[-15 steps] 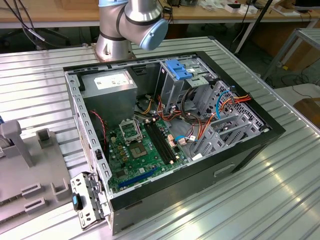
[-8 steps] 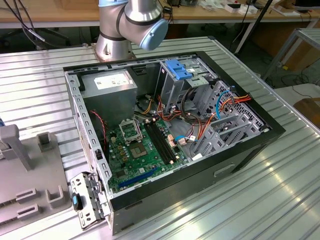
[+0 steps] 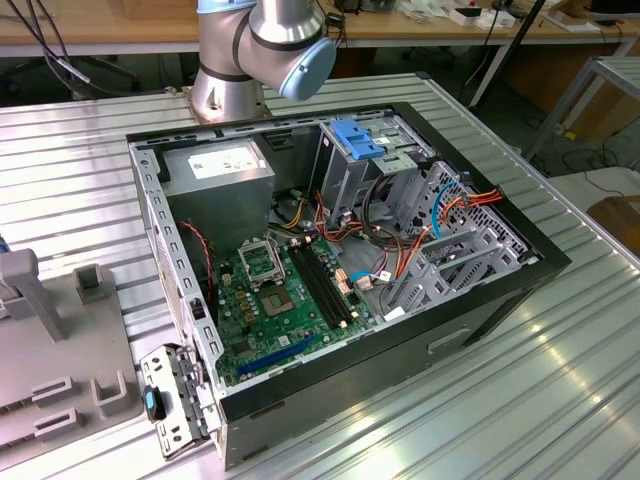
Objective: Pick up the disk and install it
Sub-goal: 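Pick up the disk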
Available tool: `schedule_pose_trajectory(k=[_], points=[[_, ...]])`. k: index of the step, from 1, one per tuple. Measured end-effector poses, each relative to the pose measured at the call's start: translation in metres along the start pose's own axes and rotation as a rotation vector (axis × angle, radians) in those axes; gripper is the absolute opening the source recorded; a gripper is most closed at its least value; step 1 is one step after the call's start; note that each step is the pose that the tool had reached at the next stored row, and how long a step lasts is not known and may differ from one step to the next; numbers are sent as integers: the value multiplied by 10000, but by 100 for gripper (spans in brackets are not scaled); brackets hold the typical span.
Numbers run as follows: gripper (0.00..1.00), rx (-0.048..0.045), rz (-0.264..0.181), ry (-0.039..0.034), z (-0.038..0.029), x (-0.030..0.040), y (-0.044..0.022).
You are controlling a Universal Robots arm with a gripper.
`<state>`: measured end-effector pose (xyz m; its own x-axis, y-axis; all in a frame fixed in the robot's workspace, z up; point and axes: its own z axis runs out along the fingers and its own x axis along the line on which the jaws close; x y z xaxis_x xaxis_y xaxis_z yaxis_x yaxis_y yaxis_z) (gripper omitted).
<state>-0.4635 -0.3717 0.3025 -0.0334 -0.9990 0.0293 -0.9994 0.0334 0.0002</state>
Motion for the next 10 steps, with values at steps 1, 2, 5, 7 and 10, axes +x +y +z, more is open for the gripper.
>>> schedule_pose_trajectory(k=[1, 2, 5, 7, 10], points=[[37, -1, 0, 0, 0, 0, 0], [37, 0, 0, 0, 0, 0, -1], [37, -1, 0, 0, 0, 0, -3], [37, -1, 0, 0, 0, 0, -3], [37, -1, 0, 0, 0, 0, -4]])
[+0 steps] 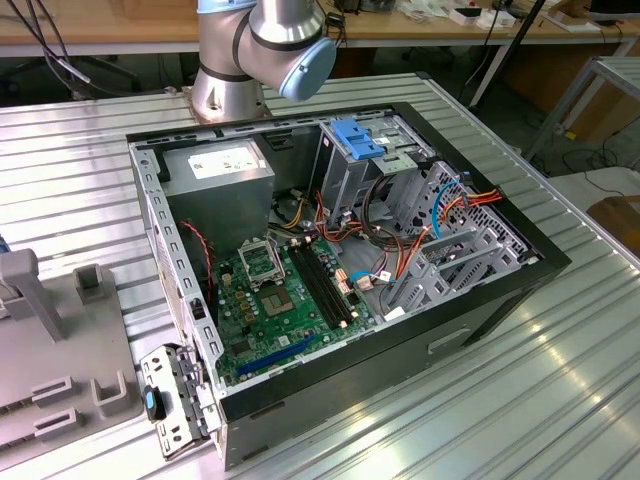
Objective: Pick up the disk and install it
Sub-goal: 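Pick up the disk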
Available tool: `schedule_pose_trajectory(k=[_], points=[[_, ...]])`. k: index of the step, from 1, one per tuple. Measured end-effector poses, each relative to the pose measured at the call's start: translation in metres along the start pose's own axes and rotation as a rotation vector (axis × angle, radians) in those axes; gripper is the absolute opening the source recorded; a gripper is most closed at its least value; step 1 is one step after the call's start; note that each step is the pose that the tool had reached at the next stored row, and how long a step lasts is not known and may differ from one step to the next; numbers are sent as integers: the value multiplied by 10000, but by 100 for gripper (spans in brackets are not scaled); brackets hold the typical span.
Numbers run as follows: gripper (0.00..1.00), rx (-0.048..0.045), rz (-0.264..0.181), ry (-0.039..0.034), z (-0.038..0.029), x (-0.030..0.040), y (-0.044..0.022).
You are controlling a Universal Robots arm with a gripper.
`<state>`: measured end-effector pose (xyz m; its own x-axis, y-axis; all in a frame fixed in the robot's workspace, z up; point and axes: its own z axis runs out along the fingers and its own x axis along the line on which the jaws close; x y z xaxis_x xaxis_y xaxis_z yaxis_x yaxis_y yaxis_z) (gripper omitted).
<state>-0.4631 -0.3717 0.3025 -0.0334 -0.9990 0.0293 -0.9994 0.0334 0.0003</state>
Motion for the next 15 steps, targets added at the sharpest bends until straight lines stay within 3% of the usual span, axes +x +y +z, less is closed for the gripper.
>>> schedule_pose_trajectory(k=[11, 15], points=[[37, 7, -141, -1, -5, 1, 2], [37, 6, -141, 0, -76, 2, 2]])
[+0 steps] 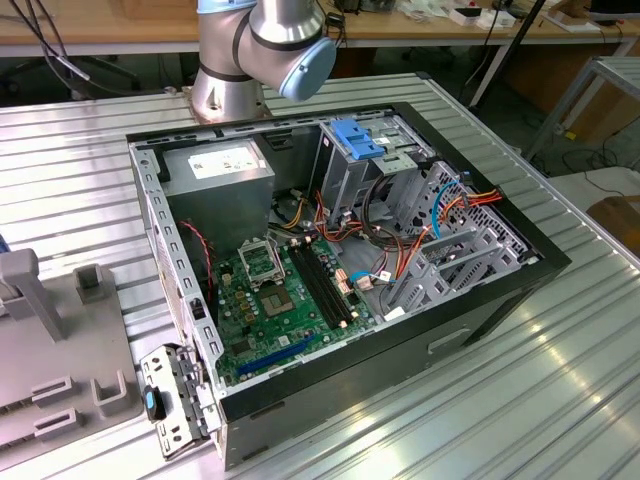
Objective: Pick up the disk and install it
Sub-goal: 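Pick up the disk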
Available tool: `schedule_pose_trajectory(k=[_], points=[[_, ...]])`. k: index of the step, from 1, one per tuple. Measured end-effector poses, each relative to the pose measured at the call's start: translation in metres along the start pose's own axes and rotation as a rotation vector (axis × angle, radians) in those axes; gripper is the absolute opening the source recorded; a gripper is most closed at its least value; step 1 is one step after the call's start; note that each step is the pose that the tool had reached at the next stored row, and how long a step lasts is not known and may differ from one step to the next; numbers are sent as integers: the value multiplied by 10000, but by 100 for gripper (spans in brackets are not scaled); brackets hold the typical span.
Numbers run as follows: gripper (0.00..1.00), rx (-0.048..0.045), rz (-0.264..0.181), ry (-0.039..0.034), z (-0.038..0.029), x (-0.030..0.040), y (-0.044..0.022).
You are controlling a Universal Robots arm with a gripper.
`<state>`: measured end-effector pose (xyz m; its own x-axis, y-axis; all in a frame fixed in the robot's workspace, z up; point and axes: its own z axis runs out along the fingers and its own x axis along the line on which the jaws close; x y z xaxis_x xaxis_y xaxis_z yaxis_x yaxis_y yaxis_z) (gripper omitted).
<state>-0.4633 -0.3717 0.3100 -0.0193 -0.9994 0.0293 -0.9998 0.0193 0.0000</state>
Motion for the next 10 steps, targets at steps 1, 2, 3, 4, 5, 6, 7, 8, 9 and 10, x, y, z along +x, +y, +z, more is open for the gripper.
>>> schedule_pose_trajectory(k=[1, 2, 3, 4, 5, 6, 7, 8, 9, 10], points=[[37, 1, 0, 0, -40, 1, 0], [37, 1, 0, 0, -88, 3, 0], [37, 3, 0, 1, -126, 4, 0], [37, 6, -1, 1, -178, 5, 0], [37, 6, -1, 1, -246, 7, 0], [37, 6, 0, 2, -328, 10, 0], [37, 7, 0, 1, -366, 11, 0], [37, 7, 0, 1, -406, 12, 0], [37, 7, 0, 1, -473, 14, 0], [37, 7, 0, 1, -512, 15, 0]])
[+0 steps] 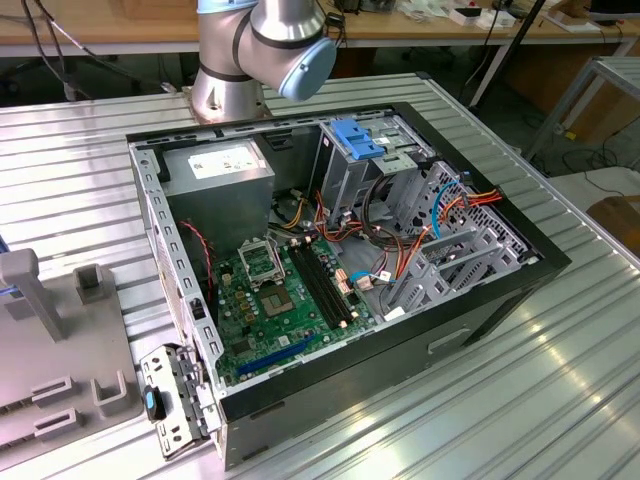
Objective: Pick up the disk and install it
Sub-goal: 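Pick up the disk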
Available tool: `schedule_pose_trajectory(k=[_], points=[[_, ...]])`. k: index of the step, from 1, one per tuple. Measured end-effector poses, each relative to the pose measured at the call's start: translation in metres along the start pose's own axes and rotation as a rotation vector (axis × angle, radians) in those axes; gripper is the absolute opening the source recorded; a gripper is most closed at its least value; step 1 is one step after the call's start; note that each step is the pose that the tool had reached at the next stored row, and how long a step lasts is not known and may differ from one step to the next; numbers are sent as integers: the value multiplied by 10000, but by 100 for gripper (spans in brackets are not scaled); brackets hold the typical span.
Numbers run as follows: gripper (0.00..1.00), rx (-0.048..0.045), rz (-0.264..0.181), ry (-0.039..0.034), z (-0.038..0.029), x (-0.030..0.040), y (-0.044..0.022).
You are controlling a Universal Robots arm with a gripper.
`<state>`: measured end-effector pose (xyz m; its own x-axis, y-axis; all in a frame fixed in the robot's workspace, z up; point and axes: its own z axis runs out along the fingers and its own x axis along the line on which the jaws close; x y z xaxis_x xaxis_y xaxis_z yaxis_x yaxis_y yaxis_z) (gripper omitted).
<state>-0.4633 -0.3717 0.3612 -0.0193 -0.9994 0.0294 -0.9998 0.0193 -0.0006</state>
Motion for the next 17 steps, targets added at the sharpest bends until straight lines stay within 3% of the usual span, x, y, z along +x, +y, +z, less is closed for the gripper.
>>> schedule_pose_trajectory(k=[5, 7, 8, 12, 17], points=[[37, 1, 0, 0, -244, 7, 0], [37, 2, 1, -1, -308, 9, 0], [37, 0, 0, 0, -383, 11, 0], [37, 0, 0, 0, -467, 14, 0], [37, 0, 0, 0, -623, 18, 0]])
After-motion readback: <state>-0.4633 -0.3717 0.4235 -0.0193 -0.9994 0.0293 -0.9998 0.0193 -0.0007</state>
